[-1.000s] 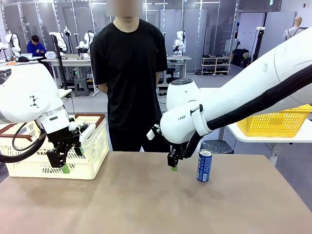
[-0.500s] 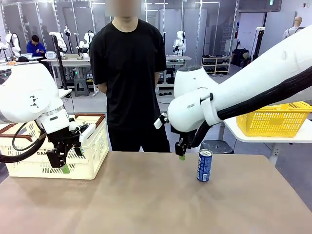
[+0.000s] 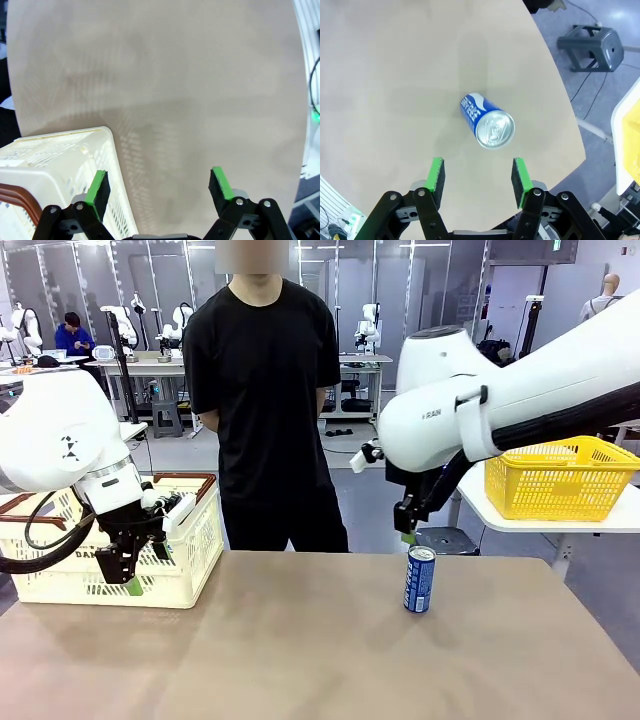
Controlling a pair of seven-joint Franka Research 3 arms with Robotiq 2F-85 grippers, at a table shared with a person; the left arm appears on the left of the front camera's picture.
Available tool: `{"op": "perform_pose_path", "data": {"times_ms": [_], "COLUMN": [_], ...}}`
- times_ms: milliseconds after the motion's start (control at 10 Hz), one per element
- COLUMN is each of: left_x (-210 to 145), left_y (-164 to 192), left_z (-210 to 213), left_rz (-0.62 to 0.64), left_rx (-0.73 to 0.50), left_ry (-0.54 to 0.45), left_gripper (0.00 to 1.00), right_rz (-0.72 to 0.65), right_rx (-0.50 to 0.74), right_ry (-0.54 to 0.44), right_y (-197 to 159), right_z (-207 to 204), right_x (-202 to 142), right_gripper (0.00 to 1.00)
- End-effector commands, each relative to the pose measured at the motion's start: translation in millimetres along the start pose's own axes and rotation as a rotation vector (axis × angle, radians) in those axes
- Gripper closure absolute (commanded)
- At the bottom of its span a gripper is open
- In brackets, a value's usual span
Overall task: Place the drinks into the Shopping basket.
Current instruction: Pick up one drink and place it into the Shopping basket.
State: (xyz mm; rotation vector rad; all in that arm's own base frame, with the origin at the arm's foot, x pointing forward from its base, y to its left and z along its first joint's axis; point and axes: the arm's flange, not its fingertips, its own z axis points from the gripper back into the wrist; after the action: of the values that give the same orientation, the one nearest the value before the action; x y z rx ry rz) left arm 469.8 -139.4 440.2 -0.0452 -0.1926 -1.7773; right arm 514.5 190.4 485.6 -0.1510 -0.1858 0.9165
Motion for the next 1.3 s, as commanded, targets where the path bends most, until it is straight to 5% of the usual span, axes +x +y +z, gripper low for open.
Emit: {"op": "perform_pose_path", "data": {"times_ms": [0,100,200,300,400,500,1200], "left_x": [-0.7,-0.7,-0.7,-0.7,-0.7,-0.7,-0.7], "left_y": [-2.0,-2.0,-2.0,-2.0,-2.0,-2.0,-2.0], "left_z": [1.0,1.0,1.0,1.0,1.0,1.0,1.0], "left_rz": [-0.003,-0.003,-0.003,-0.003,-0.003,-0.003,-0.003], "left_rx": [-0.011,-0.011,-0.011,-0.011,-0.011,-0.011,-0.011], "left_ry": [0.012,0.012,0.012,0.012,0.012,0.012,0.012], "left_gripper": [0.00,0.00,0.00,0.00,0.00,0.00,0.00], "right_rz": [0.012,0.021,0.016,0.022,0.030,0.027,0.018], "right_rx": [0.052,0.066,0.062,0.061,0.076,0.098,0.183], "right_ry": [-0.024,-0.042,-0.037,-0.051,-0.050,-0.051,-0.016], "right_y": [-6.7,-10.1,-15.5,-20.3,-24.4,-28.5,-50.5], "right_z": [-7.4,-9.5,-13.3,-17.2,-21.1,-23.5,-55.1], "right_x": [-15.4,-18.5,-20.1,-20.2,-20.6,-20.5,-5.7], "right_gripper": [0.32,0.12,0.12,0.00,0.08,0.00,0.00]}}
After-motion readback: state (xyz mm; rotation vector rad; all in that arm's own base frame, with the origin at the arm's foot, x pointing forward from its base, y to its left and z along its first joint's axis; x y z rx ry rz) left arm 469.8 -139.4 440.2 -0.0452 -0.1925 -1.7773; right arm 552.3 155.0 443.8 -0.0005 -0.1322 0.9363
